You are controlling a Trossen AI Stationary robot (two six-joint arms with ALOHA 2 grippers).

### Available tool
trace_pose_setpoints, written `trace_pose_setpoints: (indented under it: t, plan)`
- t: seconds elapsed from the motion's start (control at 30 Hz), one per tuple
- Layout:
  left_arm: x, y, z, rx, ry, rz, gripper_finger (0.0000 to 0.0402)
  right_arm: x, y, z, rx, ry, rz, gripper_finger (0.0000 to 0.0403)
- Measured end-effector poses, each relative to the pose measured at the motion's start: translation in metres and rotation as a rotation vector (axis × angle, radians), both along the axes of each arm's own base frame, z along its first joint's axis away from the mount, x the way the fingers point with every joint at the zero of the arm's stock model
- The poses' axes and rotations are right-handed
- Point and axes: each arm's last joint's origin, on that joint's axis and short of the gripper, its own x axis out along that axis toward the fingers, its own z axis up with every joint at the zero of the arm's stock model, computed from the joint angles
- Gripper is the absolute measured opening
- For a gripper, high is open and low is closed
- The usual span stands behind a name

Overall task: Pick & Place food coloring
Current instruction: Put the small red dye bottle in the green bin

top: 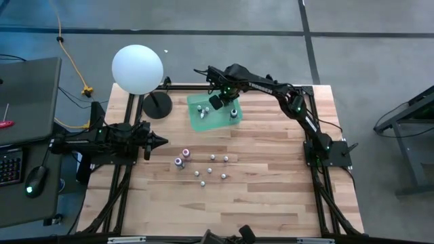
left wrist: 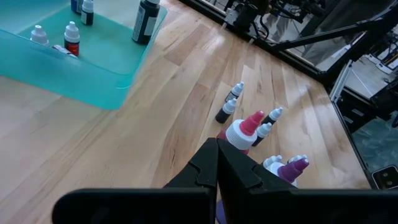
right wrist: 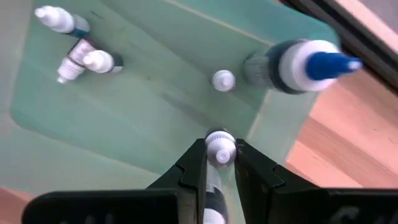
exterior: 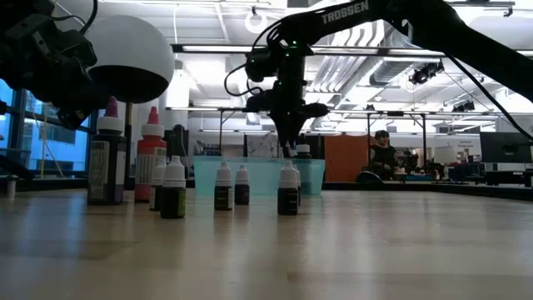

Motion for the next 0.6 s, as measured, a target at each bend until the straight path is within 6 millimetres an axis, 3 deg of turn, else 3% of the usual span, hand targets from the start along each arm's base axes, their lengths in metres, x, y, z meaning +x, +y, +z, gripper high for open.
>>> trace_pose_setpoints:
  t: [0.6]
  plan:
    - [0.0000,0.0000,0.0000,0.000,0.000,0.000,0.0000,0.0053,-0.0089,-0.0063,-0.021,-0.051,-0.052,0.0058]
